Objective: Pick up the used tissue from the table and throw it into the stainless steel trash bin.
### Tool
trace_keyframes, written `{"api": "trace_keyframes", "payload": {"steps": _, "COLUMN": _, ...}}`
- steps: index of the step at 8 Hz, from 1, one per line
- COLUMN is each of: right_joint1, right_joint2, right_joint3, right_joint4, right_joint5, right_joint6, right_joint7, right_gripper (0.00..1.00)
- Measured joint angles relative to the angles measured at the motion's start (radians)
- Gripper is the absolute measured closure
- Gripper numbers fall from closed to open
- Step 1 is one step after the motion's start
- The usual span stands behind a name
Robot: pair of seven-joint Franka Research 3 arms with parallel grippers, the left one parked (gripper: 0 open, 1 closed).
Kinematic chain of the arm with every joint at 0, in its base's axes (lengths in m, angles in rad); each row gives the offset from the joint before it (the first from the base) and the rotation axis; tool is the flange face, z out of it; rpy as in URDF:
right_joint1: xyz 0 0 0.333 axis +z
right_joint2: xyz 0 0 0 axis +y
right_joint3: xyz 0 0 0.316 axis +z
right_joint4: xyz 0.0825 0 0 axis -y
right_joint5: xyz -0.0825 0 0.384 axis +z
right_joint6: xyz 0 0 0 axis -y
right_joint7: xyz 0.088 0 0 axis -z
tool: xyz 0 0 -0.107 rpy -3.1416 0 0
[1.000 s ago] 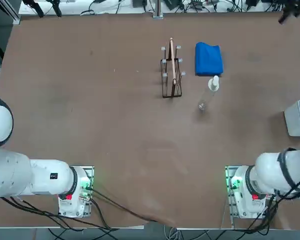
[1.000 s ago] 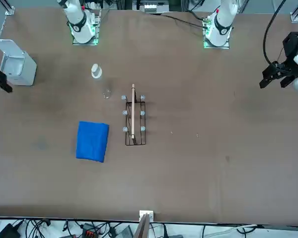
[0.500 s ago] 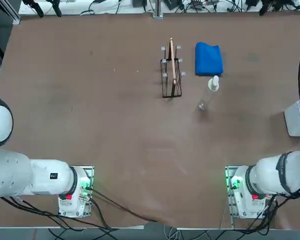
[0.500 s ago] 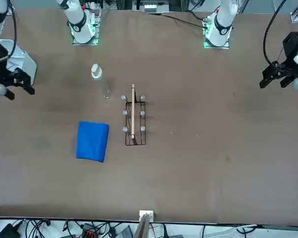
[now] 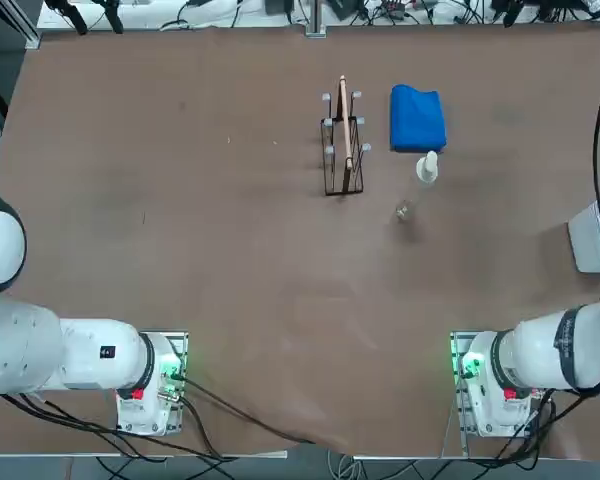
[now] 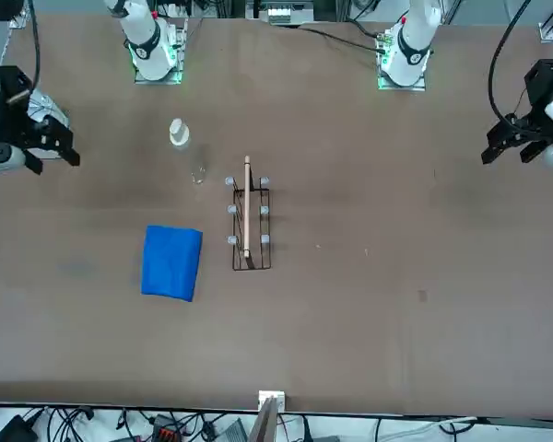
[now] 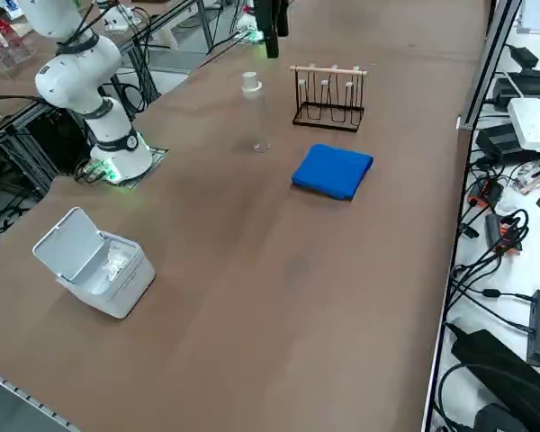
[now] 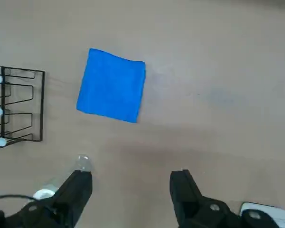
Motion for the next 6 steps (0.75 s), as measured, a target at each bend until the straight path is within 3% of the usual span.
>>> {"api": "trace_keyframes", "payload": {"steps": 2, "right_joint1": 0.039, "right_joint2": -0.023, "right_joint3": 0.0, "right_joint4": -0.004, "right_joint5": 0.0, "right_joint6": -0.006, "right_joint7": 0.04, "right_gripper": 0.0}}
{"api": "trace_keyframes", "payload": {"steps": 6, "right_joint1": 0.044, "right_joint2": -0.072, "right_joint3": -0.014, "right_joint4": -0.03, "right_joint5": 0.025, "right_joint6": -0.022, "right_joint7": 0.082, "right_gripper": 0.0}}
